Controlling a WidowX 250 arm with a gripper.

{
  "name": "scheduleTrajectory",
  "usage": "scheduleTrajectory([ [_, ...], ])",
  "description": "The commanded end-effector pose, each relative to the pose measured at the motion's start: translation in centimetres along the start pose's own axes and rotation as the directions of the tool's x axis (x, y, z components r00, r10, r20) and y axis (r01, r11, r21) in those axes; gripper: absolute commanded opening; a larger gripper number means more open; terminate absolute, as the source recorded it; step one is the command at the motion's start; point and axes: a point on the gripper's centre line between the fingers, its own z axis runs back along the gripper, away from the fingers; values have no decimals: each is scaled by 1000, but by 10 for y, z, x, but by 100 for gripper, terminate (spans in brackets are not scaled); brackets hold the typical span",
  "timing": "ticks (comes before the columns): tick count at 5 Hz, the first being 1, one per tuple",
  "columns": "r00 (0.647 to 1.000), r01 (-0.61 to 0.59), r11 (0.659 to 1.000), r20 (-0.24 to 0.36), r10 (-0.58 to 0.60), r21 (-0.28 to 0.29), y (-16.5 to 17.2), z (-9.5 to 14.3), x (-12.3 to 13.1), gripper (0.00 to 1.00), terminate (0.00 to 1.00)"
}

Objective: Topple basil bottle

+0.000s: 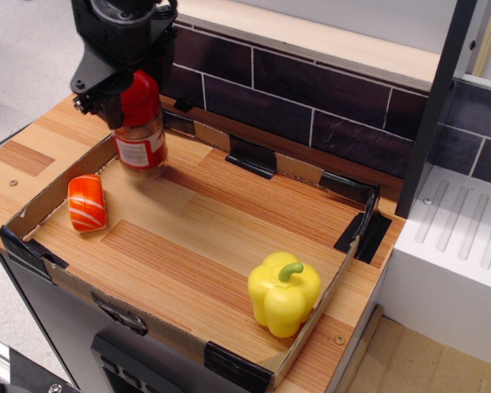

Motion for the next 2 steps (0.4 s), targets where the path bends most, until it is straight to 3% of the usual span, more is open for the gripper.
scheduleTrajectory([
  [1, 996, 51, 999, 79, -52, 19, -4, -9, -13, 0, 0],
  [2, 999, 40, 996, 16, -41, 80, -3, -20, -28, 0, 0],
])
